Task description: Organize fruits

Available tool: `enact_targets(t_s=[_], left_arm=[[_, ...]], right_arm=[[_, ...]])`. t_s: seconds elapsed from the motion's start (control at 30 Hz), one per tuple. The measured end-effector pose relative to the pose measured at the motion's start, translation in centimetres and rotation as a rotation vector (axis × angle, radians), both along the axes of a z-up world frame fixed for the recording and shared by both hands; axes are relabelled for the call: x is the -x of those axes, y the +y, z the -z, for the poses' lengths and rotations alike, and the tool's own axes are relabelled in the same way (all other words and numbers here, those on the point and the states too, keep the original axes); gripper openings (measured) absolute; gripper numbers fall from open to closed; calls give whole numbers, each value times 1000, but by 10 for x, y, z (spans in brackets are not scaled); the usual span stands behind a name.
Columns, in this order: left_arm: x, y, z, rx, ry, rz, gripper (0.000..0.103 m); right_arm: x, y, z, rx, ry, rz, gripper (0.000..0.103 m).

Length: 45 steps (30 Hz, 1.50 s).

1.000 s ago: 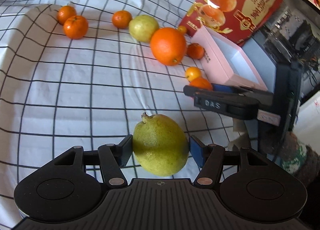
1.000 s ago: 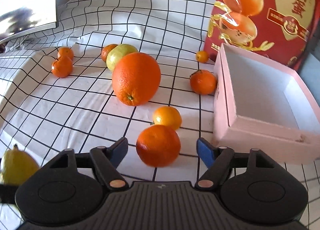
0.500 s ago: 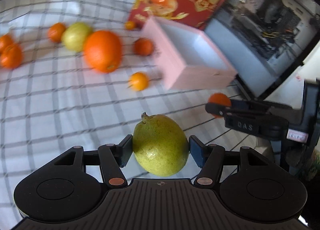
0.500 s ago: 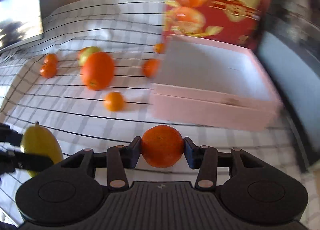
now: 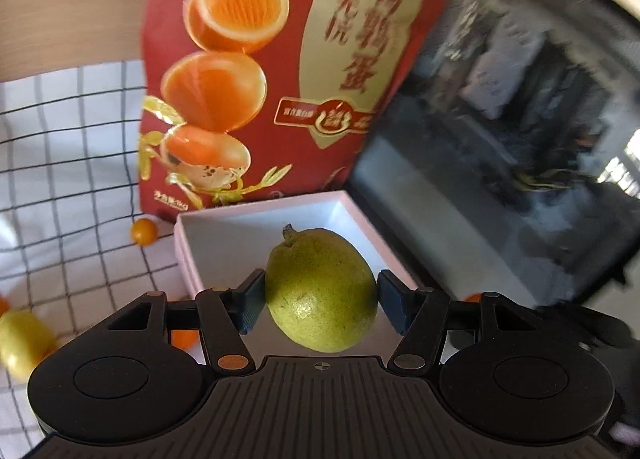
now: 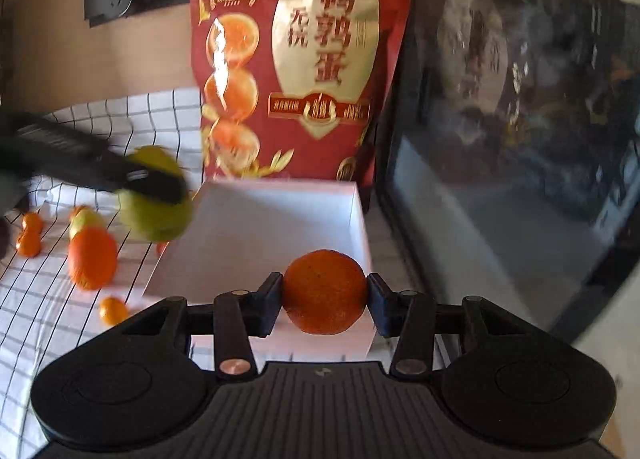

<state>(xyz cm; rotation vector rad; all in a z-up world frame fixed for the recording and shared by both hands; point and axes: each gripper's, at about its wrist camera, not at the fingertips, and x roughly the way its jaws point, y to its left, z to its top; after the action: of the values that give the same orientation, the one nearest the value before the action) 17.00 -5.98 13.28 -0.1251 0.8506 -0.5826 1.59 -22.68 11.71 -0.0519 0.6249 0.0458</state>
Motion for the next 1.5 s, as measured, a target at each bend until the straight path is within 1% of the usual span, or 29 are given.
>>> enact_targets(t_s=[0.1, 0.13, 0.17, 0.3, 0.37, 0.43, 0.5, 0.57, 0.63, 0.7, 0.77, 0.83, 0.87, 0.97, 1.03, 1.07, 1.1, 1.17, 1.23, 1.33, 1.43, 1.5], left_arm=[[-27, -23, 19, -59, 45, -9, 66], [-31, -28, 25, -70, 48, -10, 63], [-33, -29, 29, -64, 29, -20, 63], [-32, -19, 17, -8, -40, -57, 63], [-25, -11, 7, -7, -64, -72, 63], [-9, 3, -1, 0, -99, -90, 62], [14, 24, -6, 25, -130, -131, 62], [38, 49, -6, 58, -135, -196, 62], [61, 76, -1, 78, -122, -263, 62], [84, 101, 9, 60, -97, -332, 62], [103, 121, 21, 5, -70, -395, 62], [120, 139, 32, -52, -36, -433, 62], [128, 148, 38, -71, -17, -445, 62], [146, 169, 51, -89, 25, -481, 62], [155, 181, 55, -82, 34, -504, 62], [159, 185, 56, -73, 33, -510, 62], [163, 191, 57, -59, 30, -514, 62], [170, 199, 56, -39, 20, -516, 62], [180, 209, 56, -28, 6, -517, 62], [190, 225, 61, 4, -4, -531, 61], [204, 244, 66, 53, 5, -555, 61], [210, 256, 72, 79, 13, -576, 61]], right_arm=[[-20, -7, 0, -7, 6, -9, 45], [-27, -8, 3, -16, 16, -12, 45], [-35, -7, 6, -22, 28, -15, 45], [-56, -5, 24, -33, 76, -47, 45], [-68, -2, 35, -34, 112, -69, 45], [-79, 2, 44, -30, 140, -91, 45], [-88, 7, 51, -24, 156, -110, 45], [-97, 12, 57, -30, 174, -124, 45], [-108, 18, 63, -44, 199, -132, 45], [-114, 23, 68, -50, 221, -137, 46], [-119, 28, 70, -51, 232, -141, 47], [-116, 35, 67, -36, 217, -152, 50], [-112, 39, 64, -23, 204, -158, 50], [-108, 56, 50, -7, 165, -210, 50], [-111, 74, 38, 9, 147, -265, 49], [-116, 83, 33, 10, 153, -294, 48], [-123, 94, 28, -1, 169, -318, 45], [-144, 116, 20, -43, 225, -359, 41], [-167, 139, 18, -52, 271, -359, 41], [-202, 172, 22, 7, 323, -340, 41], [-231, 202, 37, 145, 357, -292, 41], [-249, 212, 52, 208, 394, -243, 41]])
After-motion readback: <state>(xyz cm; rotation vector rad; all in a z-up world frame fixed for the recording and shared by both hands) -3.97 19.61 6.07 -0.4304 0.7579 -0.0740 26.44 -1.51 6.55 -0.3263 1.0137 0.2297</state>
